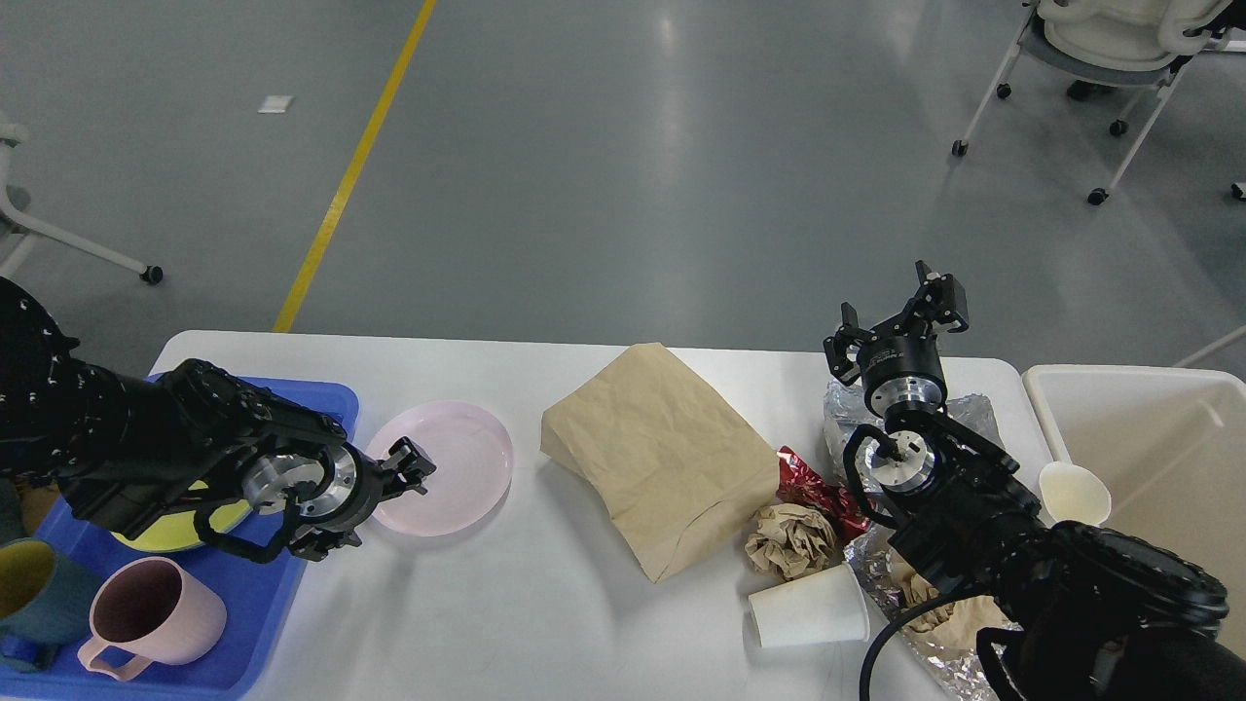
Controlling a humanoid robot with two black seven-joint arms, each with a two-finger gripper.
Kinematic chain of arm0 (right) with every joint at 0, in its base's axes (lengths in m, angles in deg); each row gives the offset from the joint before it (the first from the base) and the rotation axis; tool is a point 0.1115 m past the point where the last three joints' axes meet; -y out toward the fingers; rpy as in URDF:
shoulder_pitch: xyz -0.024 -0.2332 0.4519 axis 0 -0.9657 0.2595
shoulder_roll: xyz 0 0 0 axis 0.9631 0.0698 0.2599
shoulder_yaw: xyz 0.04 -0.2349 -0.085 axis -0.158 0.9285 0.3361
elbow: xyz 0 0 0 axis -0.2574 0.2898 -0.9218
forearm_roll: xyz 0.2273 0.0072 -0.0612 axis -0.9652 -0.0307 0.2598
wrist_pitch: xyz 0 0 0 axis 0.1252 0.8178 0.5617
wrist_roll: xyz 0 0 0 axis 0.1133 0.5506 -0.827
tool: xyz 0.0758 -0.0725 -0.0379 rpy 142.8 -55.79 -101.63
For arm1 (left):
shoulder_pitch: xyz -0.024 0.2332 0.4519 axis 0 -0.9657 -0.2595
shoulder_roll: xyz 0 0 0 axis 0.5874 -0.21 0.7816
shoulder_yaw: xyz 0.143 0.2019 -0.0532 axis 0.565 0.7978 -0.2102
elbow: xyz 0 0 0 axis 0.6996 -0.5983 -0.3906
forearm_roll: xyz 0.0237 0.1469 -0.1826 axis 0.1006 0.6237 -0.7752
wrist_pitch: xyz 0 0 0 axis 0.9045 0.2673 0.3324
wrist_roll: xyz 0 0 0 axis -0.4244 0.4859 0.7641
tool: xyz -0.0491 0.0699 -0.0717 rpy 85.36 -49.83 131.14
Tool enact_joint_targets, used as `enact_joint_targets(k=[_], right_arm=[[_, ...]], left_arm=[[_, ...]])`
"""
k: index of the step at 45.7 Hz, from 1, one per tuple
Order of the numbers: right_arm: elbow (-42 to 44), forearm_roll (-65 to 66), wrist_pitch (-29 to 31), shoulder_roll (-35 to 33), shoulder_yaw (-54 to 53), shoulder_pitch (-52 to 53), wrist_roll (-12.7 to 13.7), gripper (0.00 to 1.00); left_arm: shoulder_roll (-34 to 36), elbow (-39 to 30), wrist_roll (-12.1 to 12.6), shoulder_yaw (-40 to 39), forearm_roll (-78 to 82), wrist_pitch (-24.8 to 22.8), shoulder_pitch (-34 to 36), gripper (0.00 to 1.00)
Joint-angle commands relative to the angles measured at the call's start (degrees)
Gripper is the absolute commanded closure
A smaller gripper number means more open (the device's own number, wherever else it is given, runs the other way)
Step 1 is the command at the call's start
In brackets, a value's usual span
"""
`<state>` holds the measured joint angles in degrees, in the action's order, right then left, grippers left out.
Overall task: Tidy desktop
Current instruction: 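Move the left gripper to the pink plate rim and grasp it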
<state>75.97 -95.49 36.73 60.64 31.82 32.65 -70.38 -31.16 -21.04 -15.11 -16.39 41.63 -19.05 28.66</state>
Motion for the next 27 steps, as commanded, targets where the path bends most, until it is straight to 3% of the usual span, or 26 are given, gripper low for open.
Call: enact_joint_targets(k=[1,17,27], right_arm=[[0.0,0.0,0.0,0.0,0.0,0.0,0.0,0.00],[0.0,0.0,0.0,0.0,0.0,0.0,0.0,0.00],[0.0,0.0,0.0,0.0,0.0,0.0,0.0,0.00]], left_arm=[[-0.1,0.2,-0.1,-2.6,-3.2,4.6,-1.6,0.10],[-0.1,3.7,-0.5,-3.1,-3.2,5.2,-6.4,0.11],[0.3,5.0,-0.6,-5.2,-3.2,8.6,-7.4,0.11]])
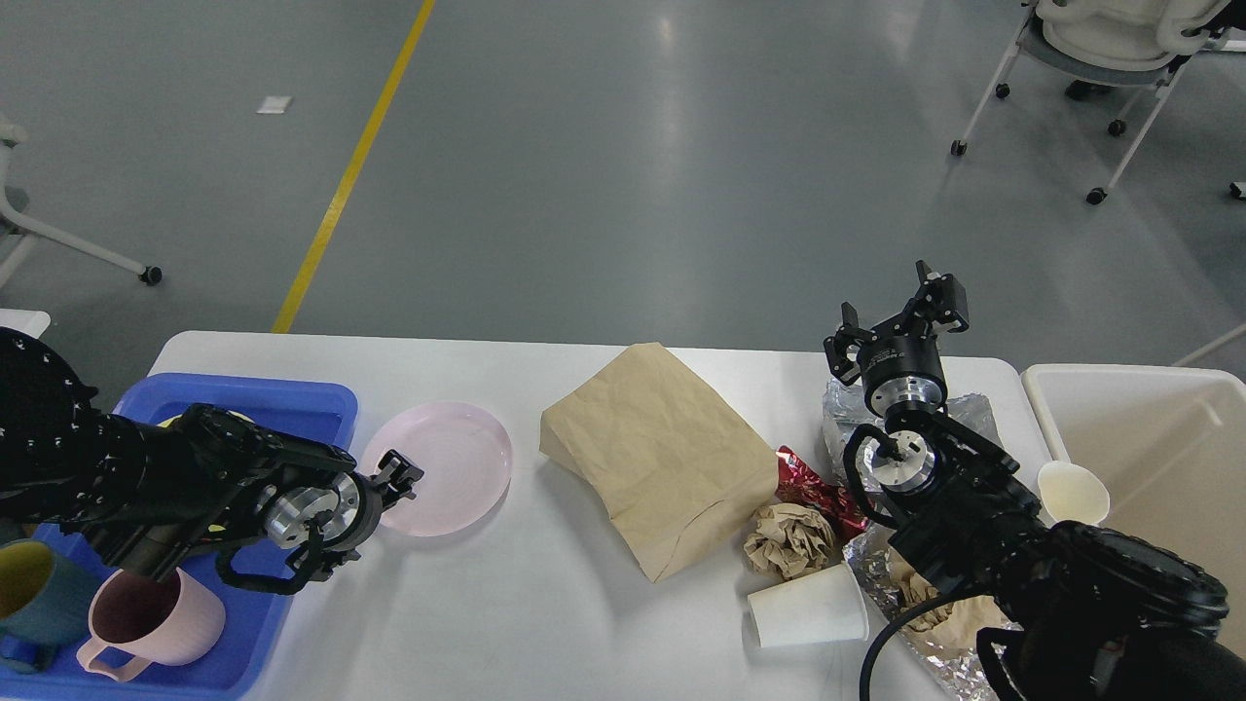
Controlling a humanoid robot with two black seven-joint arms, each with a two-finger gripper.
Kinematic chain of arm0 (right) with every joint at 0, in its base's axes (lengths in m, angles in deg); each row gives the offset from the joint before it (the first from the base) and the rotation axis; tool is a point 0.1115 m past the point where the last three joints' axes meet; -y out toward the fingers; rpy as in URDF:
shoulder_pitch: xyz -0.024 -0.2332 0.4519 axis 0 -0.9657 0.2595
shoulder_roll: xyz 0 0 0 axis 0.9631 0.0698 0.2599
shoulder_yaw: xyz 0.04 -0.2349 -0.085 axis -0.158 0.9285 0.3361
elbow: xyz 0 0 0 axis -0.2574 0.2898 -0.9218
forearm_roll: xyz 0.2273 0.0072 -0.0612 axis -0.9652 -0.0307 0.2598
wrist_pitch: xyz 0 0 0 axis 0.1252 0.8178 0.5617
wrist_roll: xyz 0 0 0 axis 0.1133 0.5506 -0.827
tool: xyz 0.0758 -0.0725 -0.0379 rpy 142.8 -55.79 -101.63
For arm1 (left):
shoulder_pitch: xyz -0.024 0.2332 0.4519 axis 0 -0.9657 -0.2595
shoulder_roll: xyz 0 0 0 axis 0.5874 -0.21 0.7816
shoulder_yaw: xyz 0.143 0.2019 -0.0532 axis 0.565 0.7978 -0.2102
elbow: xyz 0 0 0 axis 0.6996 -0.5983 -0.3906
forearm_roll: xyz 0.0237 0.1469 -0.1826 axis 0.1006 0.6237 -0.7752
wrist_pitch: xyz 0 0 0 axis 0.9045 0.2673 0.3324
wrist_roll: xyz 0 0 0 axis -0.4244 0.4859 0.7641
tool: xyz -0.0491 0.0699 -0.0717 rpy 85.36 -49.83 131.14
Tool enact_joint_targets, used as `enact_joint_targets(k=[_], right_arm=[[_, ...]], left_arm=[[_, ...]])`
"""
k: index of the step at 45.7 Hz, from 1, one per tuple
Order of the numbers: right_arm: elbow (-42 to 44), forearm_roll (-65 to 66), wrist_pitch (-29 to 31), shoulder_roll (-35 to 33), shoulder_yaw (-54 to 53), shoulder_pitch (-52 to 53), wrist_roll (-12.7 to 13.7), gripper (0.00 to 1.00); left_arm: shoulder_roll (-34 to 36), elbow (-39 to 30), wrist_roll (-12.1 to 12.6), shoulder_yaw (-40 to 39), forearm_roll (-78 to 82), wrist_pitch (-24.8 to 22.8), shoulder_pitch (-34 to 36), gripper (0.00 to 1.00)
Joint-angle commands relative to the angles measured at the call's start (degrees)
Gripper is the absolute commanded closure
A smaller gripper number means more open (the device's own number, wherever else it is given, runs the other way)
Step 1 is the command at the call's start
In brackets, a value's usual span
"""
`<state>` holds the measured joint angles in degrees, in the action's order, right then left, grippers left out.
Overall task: Tidy desktop
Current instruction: 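Move the left gripper to the pink plate rim and grasp it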
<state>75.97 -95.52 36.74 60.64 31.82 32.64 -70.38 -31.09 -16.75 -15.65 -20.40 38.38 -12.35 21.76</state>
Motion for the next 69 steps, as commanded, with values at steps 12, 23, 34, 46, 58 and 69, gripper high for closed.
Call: enact_joint_targets(k=[12,23,34,46,58,69], right_arm=[[0.0,0.0,0.0,0.0,0.0,0.0,0.0,0.00],[0.0,0.0,0.0,0.0,0.0,0.0,0.0,0.00],[0.0,-0.1,0.0,0.0,0.0,0.0,0.0,0.00],[0.0,0.0,0.0,0.0,0.0,0.0,0.0,0.00],[0.0,0.0,0.0,0.0,0.0,0.0,0.0,0.00],[0.0,0.0,0.0,0.0,0.1,0.0,0.0,0.00]], left_arm=[[0.1,3.3,-0.3,-1.5,0.7,2.3,-2.6,0.16],[-0.4,5.5,-0.5,-1.7,0.9,2.2,-4.0,0.28],[-1.0,5.7,-2.4,-1.7,0.9,2.3,-4.7,0.42],[-1.4,6.2,-2.5,-1.7,0.9,2.3,-5.5,0.56],[-1.8,6.2,-2.4,-1.6,0.9,2.2,-6.0,0.72],[-1.8,6.2,-2.5,-1.6,0.9,1.8,-6.2,0.99]])
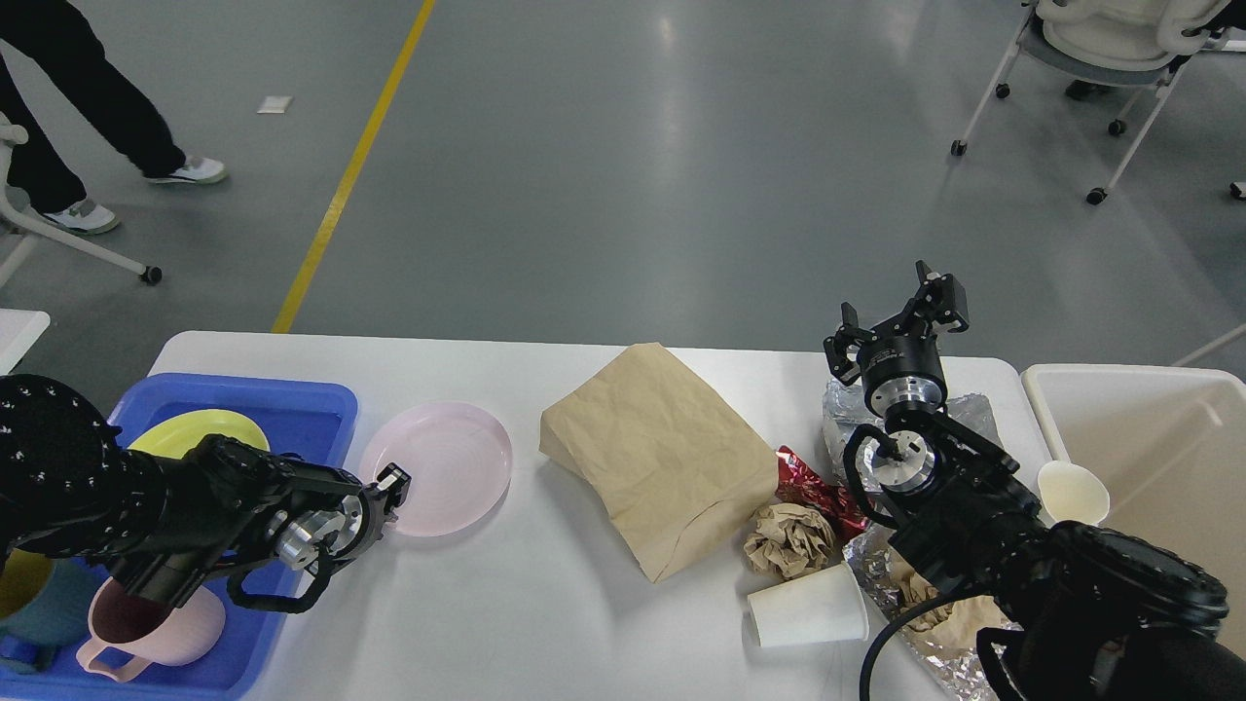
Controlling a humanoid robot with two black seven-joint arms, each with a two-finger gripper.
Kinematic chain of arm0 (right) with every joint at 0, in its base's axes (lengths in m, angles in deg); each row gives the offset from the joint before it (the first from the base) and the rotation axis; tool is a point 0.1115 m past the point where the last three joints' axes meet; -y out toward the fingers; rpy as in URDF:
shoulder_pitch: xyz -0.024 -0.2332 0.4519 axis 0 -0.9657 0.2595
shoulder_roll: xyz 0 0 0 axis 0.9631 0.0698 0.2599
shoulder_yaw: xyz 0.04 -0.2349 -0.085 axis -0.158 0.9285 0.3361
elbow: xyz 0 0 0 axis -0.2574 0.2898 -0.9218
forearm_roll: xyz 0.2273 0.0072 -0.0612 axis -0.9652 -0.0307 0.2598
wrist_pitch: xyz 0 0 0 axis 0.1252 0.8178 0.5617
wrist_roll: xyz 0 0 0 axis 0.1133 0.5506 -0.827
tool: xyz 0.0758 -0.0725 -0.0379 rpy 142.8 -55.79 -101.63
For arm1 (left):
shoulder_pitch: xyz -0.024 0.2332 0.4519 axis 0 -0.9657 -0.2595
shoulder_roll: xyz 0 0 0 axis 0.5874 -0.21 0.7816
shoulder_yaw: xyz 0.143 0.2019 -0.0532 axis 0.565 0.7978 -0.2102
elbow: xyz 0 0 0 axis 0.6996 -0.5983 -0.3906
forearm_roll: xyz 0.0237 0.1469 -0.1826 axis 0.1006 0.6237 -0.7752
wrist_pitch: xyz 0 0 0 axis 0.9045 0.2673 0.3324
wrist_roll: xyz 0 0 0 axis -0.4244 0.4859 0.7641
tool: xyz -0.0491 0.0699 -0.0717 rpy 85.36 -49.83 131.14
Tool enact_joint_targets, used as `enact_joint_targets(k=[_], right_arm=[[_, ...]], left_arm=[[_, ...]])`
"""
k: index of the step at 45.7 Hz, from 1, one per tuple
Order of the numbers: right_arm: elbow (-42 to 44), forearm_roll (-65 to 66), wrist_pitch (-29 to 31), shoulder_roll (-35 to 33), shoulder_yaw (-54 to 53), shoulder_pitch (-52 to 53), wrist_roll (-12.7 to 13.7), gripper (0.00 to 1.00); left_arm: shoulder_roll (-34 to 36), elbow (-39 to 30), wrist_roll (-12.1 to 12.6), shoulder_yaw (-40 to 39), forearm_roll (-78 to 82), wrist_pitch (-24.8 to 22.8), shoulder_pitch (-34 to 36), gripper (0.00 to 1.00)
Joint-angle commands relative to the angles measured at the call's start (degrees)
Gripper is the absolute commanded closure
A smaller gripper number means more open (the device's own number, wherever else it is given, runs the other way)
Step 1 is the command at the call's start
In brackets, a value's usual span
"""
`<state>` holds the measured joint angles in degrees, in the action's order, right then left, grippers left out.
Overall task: Tidy desktop
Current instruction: 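Move the left gripper to the pink plate rim and grasp it, then lift the pink plate and stack it on the yellow plate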
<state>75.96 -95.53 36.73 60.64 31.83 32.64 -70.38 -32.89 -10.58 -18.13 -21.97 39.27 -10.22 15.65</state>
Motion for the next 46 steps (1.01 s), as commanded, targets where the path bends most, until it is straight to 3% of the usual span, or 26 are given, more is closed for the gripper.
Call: enact_joint_targets(k=[1,10,21,32,42,46], right_arm=[[0.0,0.0,0.0,0.0,0.0,0.0,0.0,0.00],[0.1,0.0,0.0,0.0,0.1,0.0,0.0,0.00],[0.0,-0.1,0.0,0.0,0.1,0.0,0.0,0.00],[0.1,0.0,0.0,0.0,0.0,0.0,0.0,0.00],[0.0,0.0,0.0,0.0,0.1,0.0,0.0,0.00],[0.0,-0.1,0.1,0.0,0.0,0.0,0.0,0.00]], left_arm=[[0.0,0.0,-0.1,0.0,0.0,-0.3,-0.1,1.00],[0.1,-0.1,-1.6,0.0,0.0,-1.0,-0.1,1.00],[1.0,-1.0,-2.3,0.3,1.0,-7.6,1.4,1.00],[11.5,-6.7,-0.2,0.8,9.1,-26.8,15.0,1.00],[18.8,-6.2,7.6,0.9,21.3,-42.0,29.8,1.00],[20.6,-4.9,9.0,1.1,25.4,-47.7,36.1,1.00]])
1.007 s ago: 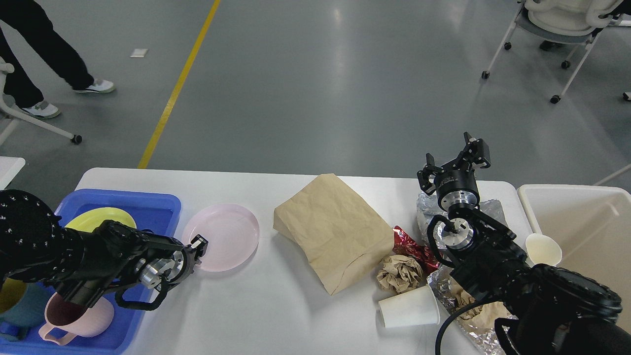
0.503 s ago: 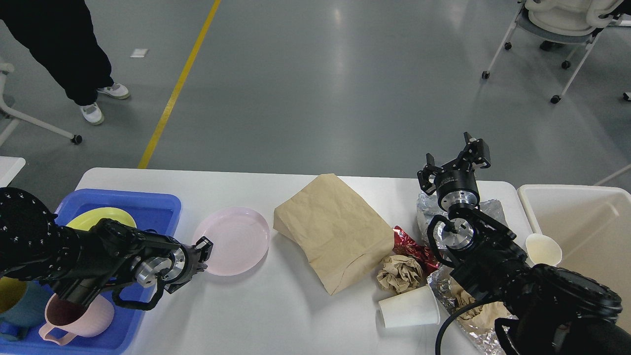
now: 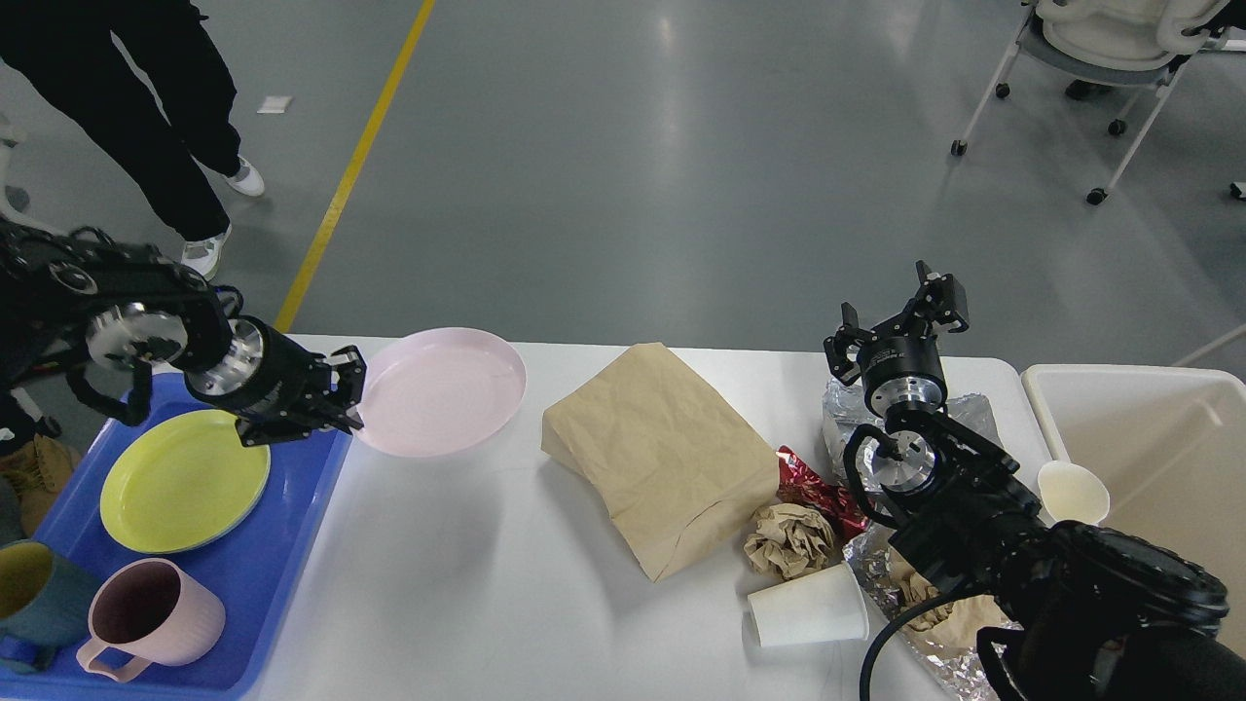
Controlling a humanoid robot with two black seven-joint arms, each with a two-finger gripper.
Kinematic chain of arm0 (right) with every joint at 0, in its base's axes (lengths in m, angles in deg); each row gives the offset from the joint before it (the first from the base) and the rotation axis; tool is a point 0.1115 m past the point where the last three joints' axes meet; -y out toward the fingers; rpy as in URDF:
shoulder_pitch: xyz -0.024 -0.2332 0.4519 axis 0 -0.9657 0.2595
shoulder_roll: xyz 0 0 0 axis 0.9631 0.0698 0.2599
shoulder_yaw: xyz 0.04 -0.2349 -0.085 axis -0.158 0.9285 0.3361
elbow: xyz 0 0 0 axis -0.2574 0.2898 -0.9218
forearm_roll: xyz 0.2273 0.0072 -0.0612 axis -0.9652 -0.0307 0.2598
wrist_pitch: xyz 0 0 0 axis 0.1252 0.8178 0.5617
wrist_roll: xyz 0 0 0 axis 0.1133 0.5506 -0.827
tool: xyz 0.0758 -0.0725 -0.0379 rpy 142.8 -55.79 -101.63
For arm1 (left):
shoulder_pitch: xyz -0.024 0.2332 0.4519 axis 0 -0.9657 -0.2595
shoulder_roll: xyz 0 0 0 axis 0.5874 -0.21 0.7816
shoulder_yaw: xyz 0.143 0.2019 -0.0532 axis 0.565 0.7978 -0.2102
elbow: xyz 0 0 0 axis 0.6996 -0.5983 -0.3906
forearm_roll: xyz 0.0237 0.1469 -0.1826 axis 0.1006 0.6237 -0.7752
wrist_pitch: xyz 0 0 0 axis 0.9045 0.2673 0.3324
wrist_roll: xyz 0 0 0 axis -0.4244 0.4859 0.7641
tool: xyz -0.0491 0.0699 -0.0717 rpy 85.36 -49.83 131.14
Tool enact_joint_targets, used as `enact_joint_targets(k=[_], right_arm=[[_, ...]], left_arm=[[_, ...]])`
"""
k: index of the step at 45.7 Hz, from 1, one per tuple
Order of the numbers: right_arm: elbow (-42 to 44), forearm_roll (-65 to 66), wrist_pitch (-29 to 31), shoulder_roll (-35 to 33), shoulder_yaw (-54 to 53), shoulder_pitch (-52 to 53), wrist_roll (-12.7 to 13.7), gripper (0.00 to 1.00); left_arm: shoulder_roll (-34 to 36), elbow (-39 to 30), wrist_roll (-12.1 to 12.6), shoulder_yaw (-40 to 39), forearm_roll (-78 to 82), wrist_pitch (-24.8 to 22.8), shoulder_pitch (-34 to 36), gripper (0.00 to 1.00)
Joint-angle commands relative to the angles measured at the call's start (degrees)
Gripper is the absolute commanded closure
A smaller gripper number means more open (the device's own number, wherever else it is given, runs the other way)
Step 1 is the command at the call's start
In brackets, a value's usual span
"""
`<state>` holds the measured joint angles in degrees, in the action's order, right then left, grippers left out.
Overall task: Tidy desktop
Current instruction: 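Lift the pink plate and stack it on the yellow plate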
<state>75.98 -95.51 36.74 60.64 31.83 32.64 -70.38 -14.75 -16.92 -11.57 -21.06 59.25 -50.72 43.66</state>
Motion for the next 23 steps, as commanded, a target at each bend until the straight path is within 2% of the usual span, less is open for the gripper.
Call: enact_joint_targets(k=[1,10,16,20,23], right_arm=[[0.0,0.0,0.1,0.0,0.0,0.0,0.0,0.00],[0.0,-0.1,0.1,0.0,0.1,0.0,0.0,0.00],[0.0,-0.1,0.1,0.0,0.0,0.0,0.0,0.00],[0.0,0.0,0.1,0.0,0.1,0.0,0.0,0.00],[0.0,-0.1,0.0,0.0,0.0,0.0,0.0,0.00]], left_arm=[[2.7,2.1,2.5,0.2,6.4,-8.7,9.9,1.00],[3.7,11.1,2.5,2.0,10.4,-23.5,22.9,1.00],[3.8,14.5,2.6,3.2,10.8,-23.7,25.4,1.00],[3.9,15.8,1.6,4.6,12.7,-23.7,24.1,1.00],[4.0,16.0,1.3,5.7,13.4,-23.7,20.3,1.00]])
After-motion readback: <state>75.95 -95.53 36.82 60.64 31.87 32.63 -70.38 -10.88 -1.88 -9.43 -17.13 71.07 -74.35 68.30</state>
